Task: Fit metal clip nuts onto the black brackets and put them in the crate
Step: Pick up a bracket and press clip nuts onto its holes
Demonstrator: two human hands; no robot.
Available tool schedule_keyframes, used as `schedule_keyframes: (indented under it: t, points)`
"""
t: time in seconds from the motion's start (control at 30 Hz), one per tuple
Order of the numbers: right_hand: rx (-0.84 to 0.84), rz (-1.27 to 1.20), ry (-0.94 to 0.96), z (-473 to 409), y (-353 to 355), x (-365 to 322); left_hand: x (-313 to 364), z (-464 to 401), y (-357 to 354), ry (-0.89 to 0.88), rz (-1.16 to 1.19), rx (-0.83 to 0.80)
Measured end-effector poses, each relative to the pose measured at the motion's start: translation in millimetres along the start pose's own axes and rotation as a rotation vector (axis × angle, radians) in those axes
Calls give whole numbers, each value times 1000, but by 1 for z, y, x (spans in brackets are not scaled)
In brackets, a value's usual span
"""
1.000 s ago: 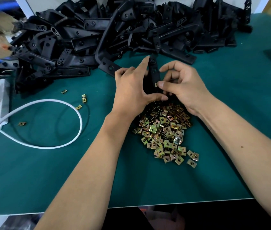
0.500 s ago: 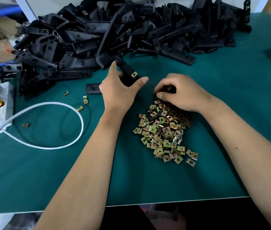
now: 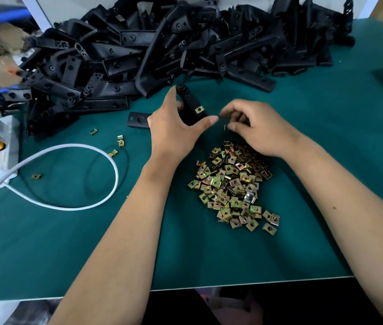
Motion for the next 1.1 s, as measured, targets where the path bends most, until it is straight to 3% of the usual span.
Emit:
schedule_keyframes:
  t: [0.1,0.3,0.43,1.1]
  points:
    - [89,-120,-36,-1,5,5,3,0,-2,-24,-5,-48]
    - [216,-621,-93,1,5,9,20,9,-4,-132,32,-90]
    - [301,-761,-110,1,9,12,29,14,-5,-182,63,-113]
    - [434,-852,-182,1,13,25,41,19,-7,-298,-18,-130]
Point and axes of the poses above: each hand's wrist, its own z-axis away from the middle knuckle, its own y-axis out of the back of the hand, x = y × z, the point moved 7 cm from there along -z, towards the middle knuckle, and after that the axes turned 9 degrees about -z, right-handed, at the moved point
